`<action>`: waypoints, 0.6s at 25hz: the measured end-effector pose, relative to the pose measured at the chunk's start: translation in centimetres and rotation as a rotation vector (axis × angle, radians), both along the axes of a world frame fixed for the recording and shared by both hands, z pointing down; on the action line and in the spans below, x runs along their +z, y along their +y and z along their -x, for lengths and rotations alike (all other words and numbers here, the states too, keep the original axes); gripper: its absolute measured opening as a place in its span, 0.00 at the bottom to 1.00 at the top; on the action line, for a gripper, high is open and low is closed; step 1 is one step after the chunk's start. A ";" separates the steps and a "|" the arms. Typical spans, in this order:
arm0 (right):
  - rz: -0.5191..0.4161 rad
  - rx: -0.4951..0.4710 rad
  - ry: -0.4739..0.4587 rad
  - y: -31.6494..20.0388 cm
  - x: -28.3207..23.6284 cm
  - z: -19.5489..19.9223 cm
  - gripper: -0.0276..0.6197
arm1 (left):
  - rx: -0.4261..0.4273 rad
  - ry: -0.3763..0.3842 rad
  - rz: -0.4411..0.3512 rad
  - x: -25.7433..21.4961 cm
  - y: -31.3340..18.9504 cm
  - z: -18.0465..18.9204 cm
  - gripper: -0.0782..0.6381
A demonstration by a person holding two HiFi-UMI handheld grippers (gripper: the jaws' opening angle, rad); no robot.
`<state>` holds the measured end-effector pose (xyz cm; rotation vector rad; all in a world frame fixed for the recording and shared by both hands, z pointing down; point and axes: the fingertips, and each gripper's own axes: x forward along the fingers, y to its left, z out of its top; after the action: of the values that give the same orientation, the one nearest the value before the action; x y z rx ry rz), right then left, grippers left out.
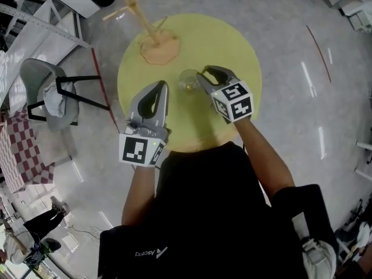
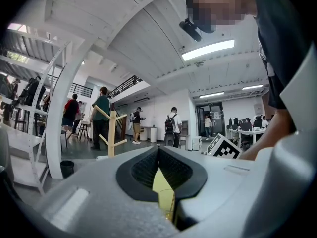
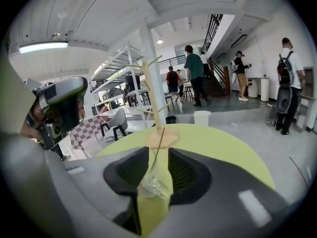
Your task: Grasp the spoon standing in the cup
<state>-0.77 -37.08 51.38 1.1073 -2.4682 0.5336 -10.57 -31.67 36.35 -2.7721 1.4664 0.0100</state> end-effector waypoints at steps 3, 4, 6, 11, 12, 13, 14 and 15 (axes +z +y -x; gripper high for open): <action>0.002 -0.003 0.001 0.1 0.2 0.1 0.13 | 0.005 0.000 0.011 0.3 0.1 -0.1 0.12; 0.001 -0.007 -0.006 0.2 0.1 0.1 0.10 | 0.005 0.000 0.012 0.3 0.2 -0.2 0.12; 0.008 -0.006 -0.038 0.3 -0.2 0.3 0.08 | 0.005 -0.002 0.015 0.3 0.5 -0.2 0.12; -0.006 0.005 -0.081 0.5 -1.2 1.0 0.05 | -0.005 -0.005 0.018 0.5 1.6 0.6 0.12; -0.013 0.003 -0.086 0.6 -1.6 1.0 0.05 | -0.007 -0.006 0.017 0.5 1.9 0.7 0.12; -0.022 0.001 -0.092 0.7 -2.0 1.0 0.05 | -0.009 -0.007 0.016 0.3 2.1 0.7 0.12; -0.031 0.001 -0.099 0.9 -2.5 0.9 0.05 | -0.010 -0.008 0.014 0.2 2.4 0.7 0.12; -0.043 0.000 -0.106 1.0 -3.1 0.9 0.05 | -0.010 -0.010 0.012 0.1 2.6 0.7 0.12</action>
<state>-1.69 -36.06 48.27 1.1226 -2.5813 0.5552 -11.31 -29.05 36.49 -2.7699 1.4834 -0.0120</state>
